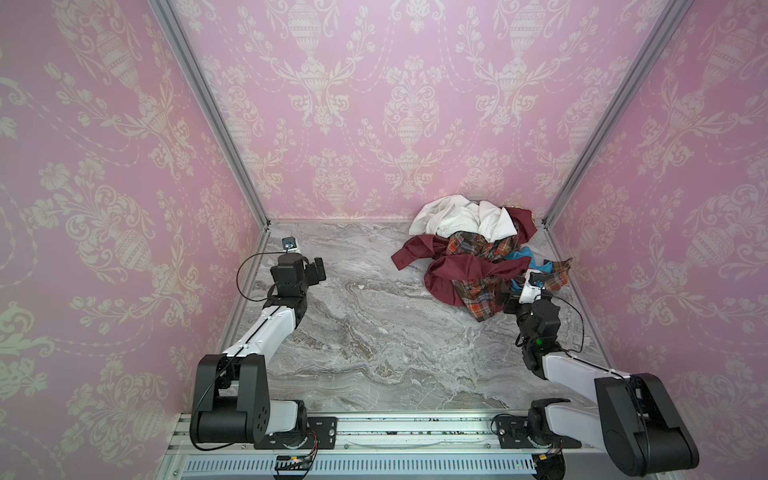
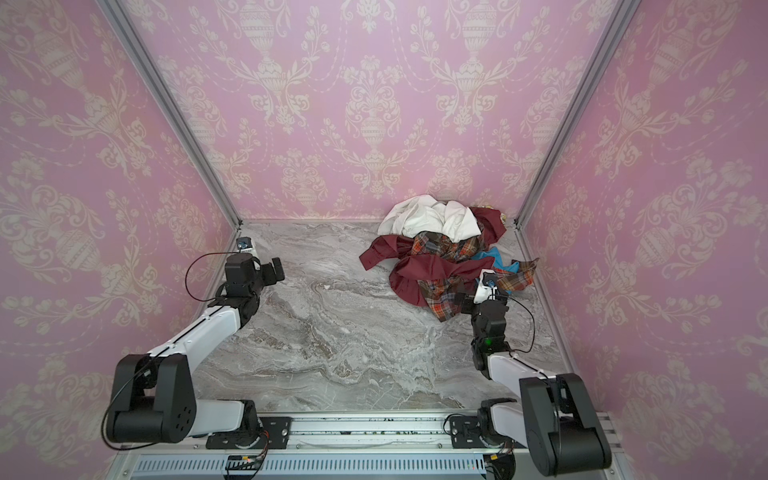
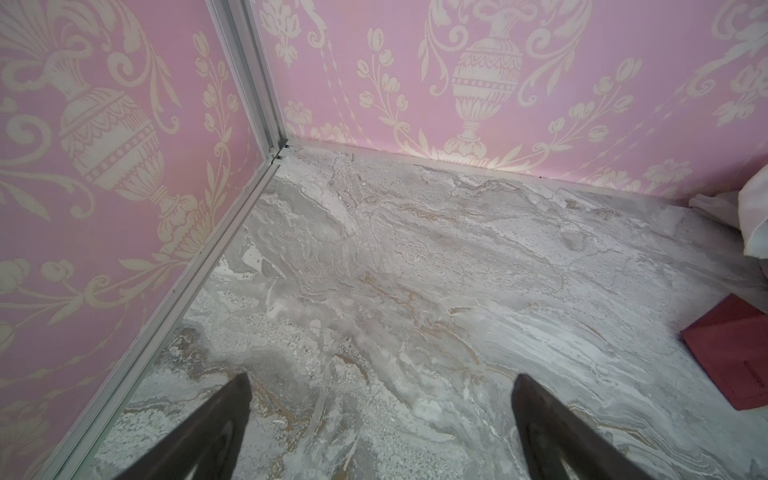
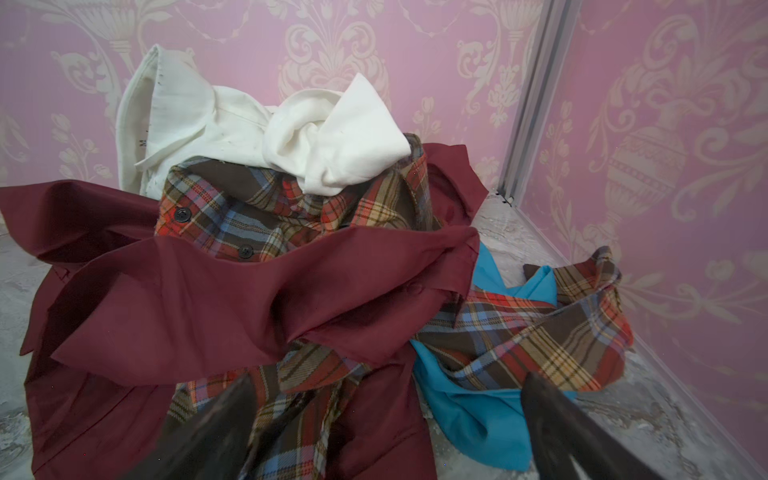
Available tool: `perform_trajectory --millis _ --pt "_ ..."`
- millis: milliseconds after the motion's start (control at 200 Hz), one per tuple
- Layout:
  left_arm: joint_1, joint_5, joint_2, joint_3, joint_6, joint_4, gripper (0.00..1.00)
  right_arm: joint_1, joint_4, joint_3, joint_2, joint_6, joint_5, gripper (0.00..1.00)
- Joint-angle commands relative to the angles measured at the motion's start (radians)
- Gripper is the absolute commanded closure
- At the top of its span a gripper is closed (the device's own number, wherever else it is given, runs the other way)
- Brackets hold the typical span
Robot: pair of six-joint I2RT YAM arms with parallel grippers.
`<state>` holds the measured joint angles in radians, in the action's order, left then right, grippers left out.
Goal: Pick out a specific cloth from the pile
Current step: 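Reach the left gripper toward the pile while the right gripper approaches the turquoise shirt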
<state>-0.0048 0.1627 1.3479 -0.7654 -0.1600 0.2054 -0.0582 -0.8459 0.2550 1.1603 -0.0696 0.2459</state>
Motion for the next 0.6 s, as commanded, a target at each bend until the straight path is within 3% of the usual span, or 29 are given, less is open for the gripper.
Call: perform_trajectory --millis 0,255,595 --pt "-0.038 -0.014 -0.045 -0.035 -0.062 -0.120 0.01 -0.008 0.250 0.055 -0.098 -0.075 0.111 0.00" --pt "-0.177 -0.082 -0.039 -0.070 -0.003 -0.146 0.01 -0.007 0.614 0.217 -0.224 -0.176 0.137 0.00" --pt "-0.339 -0.273 0.015 -0.155 0.028 -0.206 0.01 -0.007 0.976 0.466 -0.161 -0.234 0.079 0.00"
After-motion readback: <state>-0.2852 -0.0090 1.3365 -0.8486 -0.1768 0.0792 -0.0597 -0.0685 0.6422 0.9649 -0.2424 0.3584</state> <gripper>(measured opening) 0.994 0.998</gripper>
